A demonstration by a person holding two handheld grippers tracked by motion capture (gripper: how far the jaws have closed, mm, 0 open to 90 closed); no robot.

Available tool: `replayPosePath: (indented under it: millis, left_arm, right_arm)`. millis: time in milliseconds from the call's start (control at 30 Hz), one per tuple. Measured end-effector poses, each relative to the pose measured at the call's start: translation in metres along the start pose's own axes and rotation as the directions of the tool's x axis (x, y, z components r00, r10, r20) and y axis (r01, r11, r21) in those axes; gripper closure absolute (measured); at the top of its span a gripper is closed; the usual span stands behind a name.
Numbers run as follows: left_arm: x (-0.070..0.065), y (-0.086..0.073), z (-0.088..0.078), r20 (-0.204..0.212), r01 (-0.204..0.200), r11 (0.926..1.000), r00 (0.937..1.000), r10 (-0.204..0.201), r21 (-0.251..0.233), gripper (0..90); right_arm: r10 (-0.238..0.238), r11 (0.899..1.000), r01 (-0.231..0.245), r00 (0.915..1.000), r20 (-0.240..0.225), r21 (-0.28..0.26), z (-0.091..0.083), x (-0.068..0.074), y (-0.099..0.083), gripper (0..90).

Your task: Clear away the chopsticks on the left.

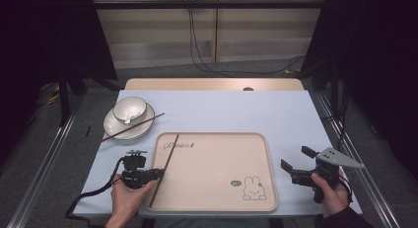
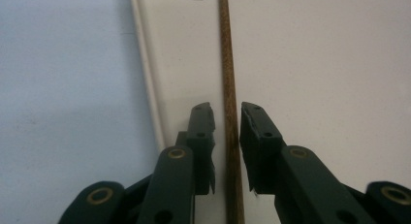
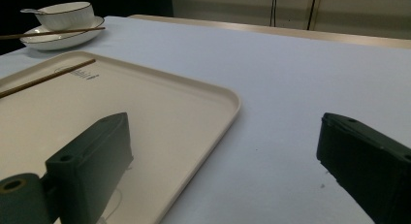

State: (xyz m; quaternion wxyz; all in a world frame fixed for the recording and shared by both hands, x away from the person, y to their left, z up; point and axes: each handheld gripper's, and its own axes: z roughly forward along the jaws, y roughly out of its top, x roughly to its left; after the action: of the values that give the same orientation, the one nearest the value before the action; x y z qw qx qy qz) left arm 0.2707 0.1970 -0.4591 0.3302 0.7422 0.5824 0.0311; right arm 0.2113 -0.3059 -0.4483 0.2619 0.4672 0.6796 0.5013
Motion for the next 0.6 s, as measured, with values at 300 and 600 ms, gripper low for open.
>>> replayPosePath:
  millis: [300,600]
  left_arm:
    - [0.004,0.003,-0.014,0.040,-0.143,0.9872,0.9885,0.146,-0.071,42.9]
    - [0.013,0.008,-0.033,0.075,-0.248,0.9501,0.9612,0.266,-0.190,17.1]
  right_arm:
    - [-0.001,1.000,0.001,1.0000,-0.005,-0.004,0.000,0.000,0.000,5.3]
    - [-0.005,1.000,0.005,1.0000,-0.007,-0.015,-0.001,0.000,0.001,5.3]
